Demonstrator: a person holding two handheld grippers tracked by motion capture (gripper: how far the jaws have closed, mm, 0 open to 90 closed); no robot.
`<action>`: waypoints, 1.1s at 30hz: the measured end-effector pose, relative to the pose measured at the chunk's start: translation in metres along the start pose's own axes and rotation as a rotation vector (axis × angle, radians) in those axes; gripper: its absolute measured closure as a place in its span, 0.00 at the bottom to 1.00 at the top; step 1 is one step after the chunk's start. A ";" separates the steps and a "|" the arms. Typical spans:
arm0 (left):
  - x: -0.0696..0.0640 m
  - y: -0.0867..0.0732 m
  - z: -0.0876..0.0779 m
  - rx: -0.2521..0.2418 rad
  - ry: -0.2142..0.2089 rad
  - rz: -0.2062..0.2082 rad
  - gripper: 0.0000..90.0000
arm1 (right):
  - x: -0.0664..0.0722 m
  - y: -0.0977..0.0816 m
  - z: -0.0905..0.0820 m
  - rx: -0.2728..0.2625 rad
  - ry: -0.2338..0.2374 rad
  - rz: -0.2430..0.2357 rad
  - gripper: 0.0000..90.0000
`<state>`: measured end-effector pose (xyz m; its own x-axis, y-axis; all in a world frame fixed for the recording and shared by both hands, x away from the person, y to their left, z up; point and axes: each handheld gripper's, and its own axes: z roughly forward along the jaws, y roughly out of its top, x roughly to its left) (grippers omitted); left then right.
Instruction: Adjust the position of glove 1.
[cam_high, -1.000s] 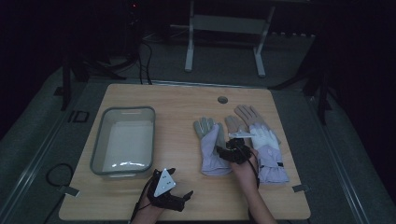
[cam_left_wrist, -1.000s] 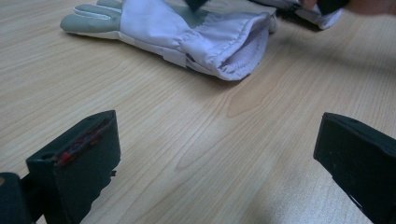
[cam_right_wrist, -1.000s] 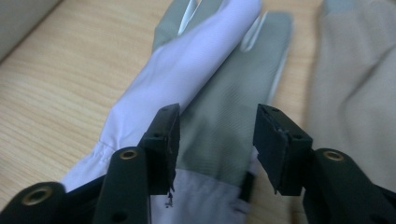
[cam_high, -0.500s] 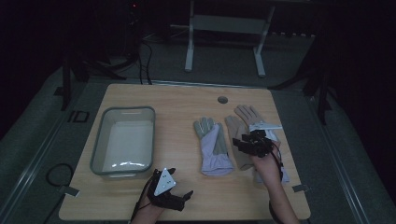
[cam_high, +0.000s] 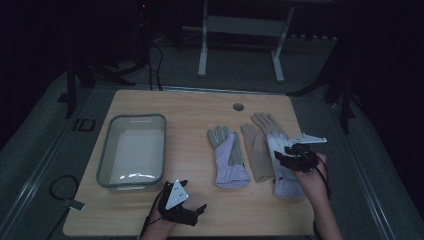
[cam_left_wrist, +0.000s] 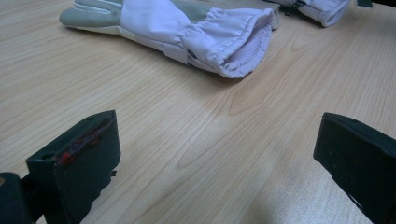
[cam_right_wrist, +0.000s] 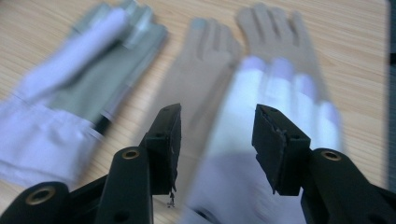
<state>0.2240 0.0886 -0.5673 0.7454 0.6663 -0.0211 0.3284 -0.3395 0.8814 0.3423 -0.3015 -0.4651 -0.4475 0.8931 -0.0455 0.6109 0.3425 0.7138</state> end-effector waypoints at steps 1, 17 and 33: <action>0.000 0.000 0.000 0.000 0.002 0.000 0.01 | -0.003 -0.002 -0.002 0.004 0.000 -0.005 0.59; -0.001 0.000 0.000 0.004 0.008 0.006 0.03 | -0.040 -0.042 0.008 0.065 0.049 0.069 0.63; -0.001 0.000 0.000 0.006 0.009 0.013 0.03 | -0.045 -0.061 0.038 0.129 0.081 0.100 0.70</action>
<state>0.2230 0.0876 -0.5673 0.7445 0.6676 -0.0055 0.3220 -0.3519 0.8789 0.3499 -0.3520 -0.5331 -0.4283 0.8999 0.0820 0.7315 0.2920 0.6162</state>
